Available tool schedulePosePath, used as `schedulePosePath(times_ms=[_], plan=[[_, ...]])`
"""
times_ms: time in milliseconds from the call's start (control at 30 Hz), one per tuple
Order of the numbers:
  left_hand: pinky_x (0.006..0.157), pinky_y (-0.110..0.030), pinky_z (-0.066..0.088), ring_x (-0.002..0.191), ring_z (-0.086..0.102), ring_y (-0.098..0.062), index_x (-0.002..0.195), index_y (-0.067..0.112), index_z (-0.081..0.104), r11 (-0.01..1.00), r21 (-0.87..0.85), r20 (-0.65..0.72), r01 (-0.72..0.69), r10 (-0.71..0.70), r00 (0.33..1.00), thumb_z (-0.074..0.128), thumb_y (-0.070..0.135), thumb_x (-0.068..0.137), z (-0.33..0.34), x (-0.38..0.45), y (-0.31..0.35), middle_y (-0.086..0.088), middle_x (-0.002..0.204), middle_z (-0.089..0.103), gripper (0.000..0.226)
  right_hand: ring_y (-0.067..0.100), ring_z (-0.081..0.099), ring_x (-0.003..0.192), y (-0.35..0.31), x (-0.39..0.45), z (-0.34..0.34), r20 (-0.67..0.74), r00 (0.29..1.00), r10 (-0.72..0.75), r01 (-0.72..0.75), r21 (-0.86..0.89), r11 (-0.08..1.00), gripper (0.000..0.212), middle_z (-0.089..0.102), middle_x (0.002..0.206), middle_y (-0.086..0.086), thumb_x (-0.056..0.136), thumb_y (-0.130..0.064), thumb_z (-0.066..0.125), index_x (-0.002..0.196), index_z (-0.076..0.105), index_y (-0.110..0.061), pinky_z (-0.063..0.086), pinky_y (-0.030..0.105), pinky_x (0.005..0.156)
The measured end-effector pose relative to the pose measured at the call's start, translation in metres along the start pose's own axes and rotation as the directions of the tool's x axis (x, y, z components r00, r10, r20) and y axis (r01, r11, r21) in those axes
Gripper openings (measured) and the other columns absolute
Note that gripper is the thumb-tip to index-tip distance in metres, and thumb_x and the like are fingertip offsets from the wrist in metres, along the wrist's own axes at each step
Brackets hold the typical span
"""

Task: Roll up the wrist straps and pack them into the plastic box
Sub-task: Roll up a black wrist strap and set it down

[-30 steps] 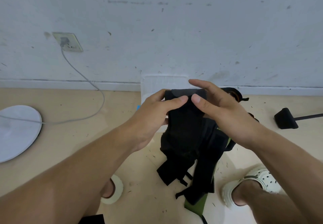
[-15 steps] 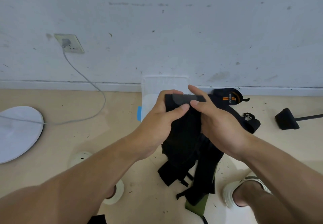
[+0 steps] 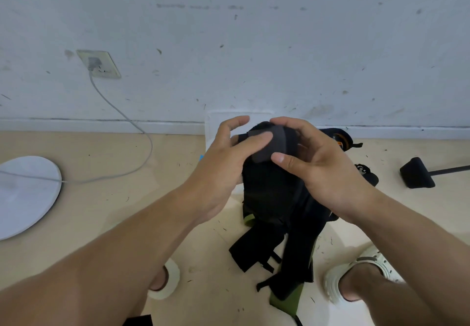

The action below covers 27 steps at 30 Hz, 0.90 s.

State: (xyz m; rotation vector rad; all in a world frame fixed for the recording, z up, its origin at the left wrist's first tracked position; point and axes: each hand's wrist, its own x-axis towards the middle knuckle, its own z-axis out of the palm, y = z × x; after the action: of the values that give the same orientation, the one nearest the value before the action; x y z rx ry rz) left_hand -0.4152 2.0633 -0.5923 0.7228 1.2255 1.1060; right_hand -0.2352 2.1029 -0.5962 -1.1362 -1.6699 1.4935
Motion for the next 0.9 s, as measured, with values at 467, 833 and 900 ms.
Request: schedulePosePath(times_ms=[467, 833, 900], plan=[[0.097, -0.051, 0.059, 0.113, 0.072, -0.022, 0.122, 0.019, 0.072, 0.993, 0.011, 0.059, 0.118, -0.119, 0.991, 0.055, 0.044, 0.104, -0.0042, -0.0028, 0.0070, 0.000, 0.117, 0.077, 0.035, 0.023, 0.071, 0.103, 0.0019, -0.0009, 0.0006, -0.049, 0.996, -0.080, 0.080, 0.006, 0.997, 0.050, 0.076, 0.111, -0.002, 0.086, -0.001, 0.080, 0.121, 0.072, -0.036, 0.062, 0.031, 0.081], [0.093, -0.048, 0.062, 0.097, 0.073, -0.020, 0.108, 0.015, 0.074, 0.999, -0.027, 0.033, 0.038, -0.037, 0.999, 0.069, 0.009, 0.095, -0.0052, -0.0007, 0.0102, -0.005, 0.107, 0.074, 0.015, 0.009, 0.072, 0.097, -0.0015, -0.0024, 0.0019, -0.119, 0.993, -0.014, 0.007, -0.053, 0.999, 0.062, 0.074, 0.112, -0.010, 0.084, 0.000, 0.082, 0.131, 0.064, -0.036, 0.056, 0.018, 0.081], [0.090, -0.044, 0.062, 0.098, 0.073, -0.020, 0.108, 0.016, 0.074, 1.000, -0.019, 0.025, 0.010, -0.009, 1.000, 0.071, 0.006, 0.093, -0.0061, -0.0006, 0.0093, -0.006, 0.108, 0.073, 0.018, 0.010, 0.072, 0.099, -0.0034, -0.0018, 0.0001, -0.092, 0.995, 0.022, -0.029, -0.071, 0.997, 0.056, 0.074, 0.116, -0.009, 0.085, -0.004, 0.081, 0.129, 0.066, -0.036, 0.056, 0.020, 0.083]])
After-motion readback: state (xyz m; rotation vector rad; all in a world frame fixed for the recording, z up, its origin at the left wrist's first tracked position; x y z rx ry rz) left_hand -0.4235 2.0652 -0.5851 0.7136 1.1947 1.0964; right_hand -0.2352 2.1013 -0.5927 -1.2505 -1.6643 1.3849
